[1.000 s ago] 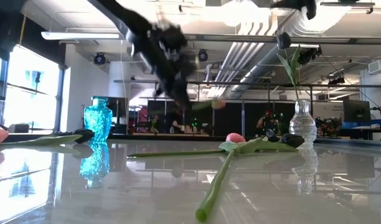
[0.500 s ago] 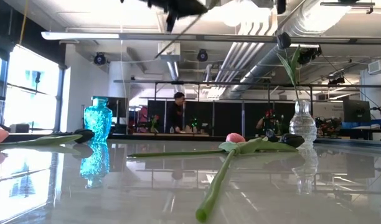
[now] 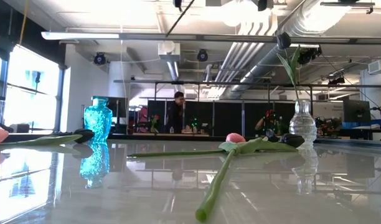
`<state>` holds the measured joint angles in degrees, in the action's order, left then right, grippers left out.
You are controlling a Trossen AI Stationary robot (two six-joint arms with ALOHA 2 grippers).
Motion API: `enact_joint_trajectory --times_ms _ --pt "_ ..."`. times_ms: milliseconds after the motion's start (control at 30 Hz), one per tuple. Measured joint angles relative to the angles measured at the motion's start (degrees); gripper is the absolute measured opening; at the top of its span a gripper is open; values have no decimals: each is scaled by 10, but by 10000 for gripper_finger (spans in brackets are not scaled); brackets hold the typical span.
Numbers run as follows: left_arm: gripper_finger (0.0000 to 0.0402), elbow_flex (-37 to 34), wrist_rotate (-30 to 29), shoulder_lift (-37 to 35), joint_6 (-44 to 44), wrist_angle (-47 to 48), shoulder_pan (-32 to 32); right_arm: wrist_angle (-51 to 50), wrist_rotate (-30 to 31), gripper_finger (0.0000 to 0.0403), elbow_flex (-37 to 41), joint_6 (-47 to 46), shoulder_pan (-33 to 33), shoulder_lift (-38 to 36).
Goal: Sort flowers into vase by color
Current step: Put the pink flower into the transparent vase
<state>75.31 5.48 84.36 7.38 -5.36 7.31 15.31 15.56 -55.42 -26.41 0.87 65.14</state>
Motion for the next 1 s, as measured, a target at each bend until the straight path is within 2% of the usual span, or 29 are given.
enact_joint_trajectory --times_ms 133,267,667,900,1000 --pt "0 0 0 2 3 -1 -2 35 -7 174 0 33 20 15" --pt "0 0 0 2 9 -5 -2 45 22 165 0 46 29 20" --pt "0 0 13 3 0 13 -2 47 26 29 0 74 17 20" --pt "0 0 19 3 0 12 -2 46 5 4 0 100 16 20" --pt "6 0 4 3 13 12 -2 46 3 3 0 103 16 20"
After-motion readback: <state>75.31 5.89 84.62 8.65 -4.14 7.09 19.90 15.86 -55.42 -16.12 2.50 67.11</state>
